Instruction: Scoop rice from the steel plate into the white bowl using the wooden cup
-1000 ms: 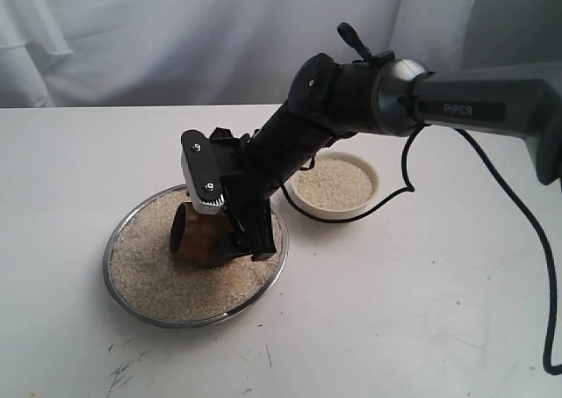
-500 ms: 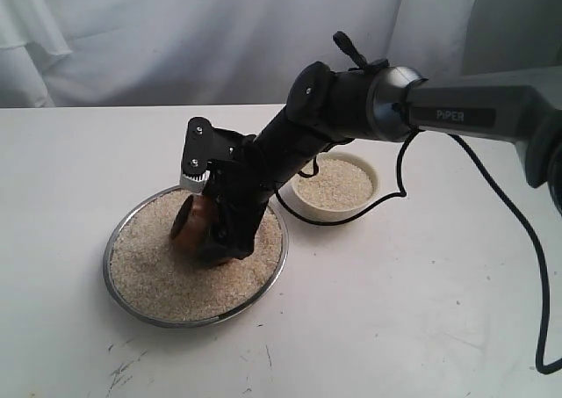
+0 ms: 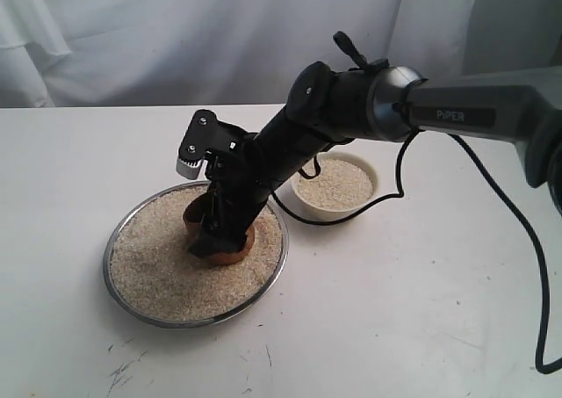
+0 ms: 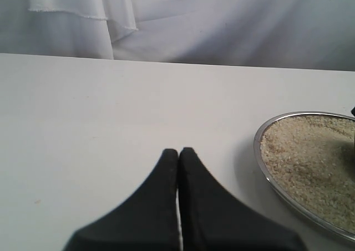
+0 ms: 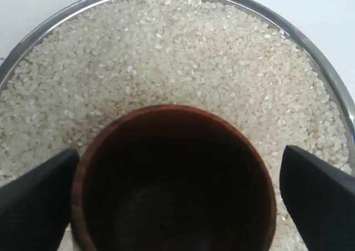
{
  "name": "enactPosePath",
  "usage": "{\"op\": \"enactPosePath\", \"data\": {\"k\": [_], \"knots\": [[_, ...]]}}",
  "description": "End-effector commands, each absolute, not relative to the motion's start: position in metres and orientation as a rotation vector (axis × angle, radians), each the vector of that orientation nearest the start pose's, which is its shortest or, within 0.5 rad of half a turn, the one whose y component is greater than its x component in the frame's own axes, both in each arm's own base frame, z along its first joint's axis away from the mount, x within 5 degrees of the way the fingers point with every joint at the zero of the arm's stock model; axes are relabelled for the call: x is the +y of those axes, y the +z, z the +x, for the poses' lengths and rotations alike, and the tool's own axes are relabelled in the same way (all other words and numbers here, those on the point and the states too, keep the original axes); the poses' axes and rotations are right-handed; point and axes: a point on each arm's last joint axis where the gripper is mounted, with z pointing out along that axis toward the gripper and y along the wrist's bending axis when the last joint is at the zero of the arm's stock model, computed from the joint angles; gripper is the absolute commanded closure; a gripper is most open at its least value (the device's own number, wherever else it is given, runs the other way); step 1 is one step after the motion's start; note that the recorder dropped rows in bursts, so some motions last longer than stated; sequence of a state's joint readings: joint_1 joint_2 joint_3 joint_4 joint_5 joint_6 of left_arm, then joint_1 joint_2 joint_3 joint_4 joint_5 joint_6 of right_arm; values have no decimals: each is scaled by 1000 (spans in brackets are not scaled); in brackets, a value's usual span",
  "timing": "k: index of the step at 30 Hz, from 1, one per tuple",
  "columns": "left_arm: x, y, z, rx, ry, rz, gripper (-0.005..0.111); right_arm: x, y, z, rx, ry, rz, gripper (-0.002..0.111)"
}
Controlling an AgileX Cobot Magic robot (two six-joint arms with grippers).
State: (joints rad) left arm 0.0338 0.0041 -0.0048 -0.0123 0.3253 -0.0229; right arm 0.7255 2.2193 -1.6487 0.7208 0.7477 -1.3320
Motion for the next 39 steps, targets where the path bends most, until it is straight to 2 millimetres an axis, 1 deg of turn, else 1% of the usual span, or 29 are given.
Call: {"op": "enactPosePath", "data": {"k": [1, 4, 6, 9, 12, 14, 16, 19, 20, 21, 22, 23, 24, 25, 26, 27, 28, 29, 31, 32, 36, 39], "knots": [[1, 184, 54, 1801, -6, -57, 107, 345, 167, 323, 1796, 652, -1843, 21], [1, 184, 54, 1801, -6, -57, 107, 347, 176, 320, 1787, 700, -1822, 21], [1, 184, 54, 1801, -6, -57, 107, 346, 186, 319, 1766, 702, -1819, 21], [1, 184, 54, 1801, -6, -57, 107, 344, 208, 317, 1740, 711, -1800, 21], [1, 184, 54, 1801, -6, -57, 107, 337, 233, 312, 1728, 732, -1777, 21], [1, 184, 54, 1801, -6, -57, 107, 330, 247, 309, 1768, 751, -1765, 21], [1, 184, 54, 1801, -6, -57, 107, 320, 254, 308, 1821, 746, -1776, 21], [1, 184, 54, 1801, -6, -57, 107, 307, 257, 310, 1903, 793, -1766, 21], [1, 184, 54, 1801, -6, -57, 107, 297, 259, 314, 1938, 869, -1740, 21], [1, 184, 54, 1801, -6, -57, 107, 292, 260, 317, 1953, 907, -1718, 21], [1, 184, 54, 1801, -6, -57, 107, 281, 261, 324, 1972, 953, -1690, 21], [1, 184, 54, 1801, -6, -57, 107, 277, 262, 326, 1979, 968, -1677, 21], [1, 184, 54, 1801, -6, -57, 107, 266, 259, 333, 1998, 992, -1634, 21], [1, 184, 54, 1801, -6, -57, 107, 262, 256, 335, 1998, 1012, -1617, 21], [1, 184, 54, 1801, -6, -57, 107, 253, 242, 338, 2012, 1048, -1567, 21], [1, 184, 54, 1801, -6, -57, 107, 249, 236, 339, 2023, 1050, -1546, 21], [1, 184, 54, 1801, -6, -57, 107, 243, 218, 338, 2033, 1042, -1513, 21], [1, 184, 54, 1801, -6, -57, 107, 241, 206, 336, 2006, 1051, -1486, 21], [1, 184, 54, 1801, -6, -57, 107, 242, 197, 330, 1932, 1098, -1452, 21], [1, 184, 54, 1801, -6, -57, 107, 242, 196, 329, 1914, 1112, -1448, 21], [1, 184, 54, 1801, -6, -57, 107, 241, 186, 328, 1951, 1121, -1390, 21], [1, 184, 54, 1801, -6, -57, 107, 241, 172, 329, 1986, 1129, -1395, 21]]}}
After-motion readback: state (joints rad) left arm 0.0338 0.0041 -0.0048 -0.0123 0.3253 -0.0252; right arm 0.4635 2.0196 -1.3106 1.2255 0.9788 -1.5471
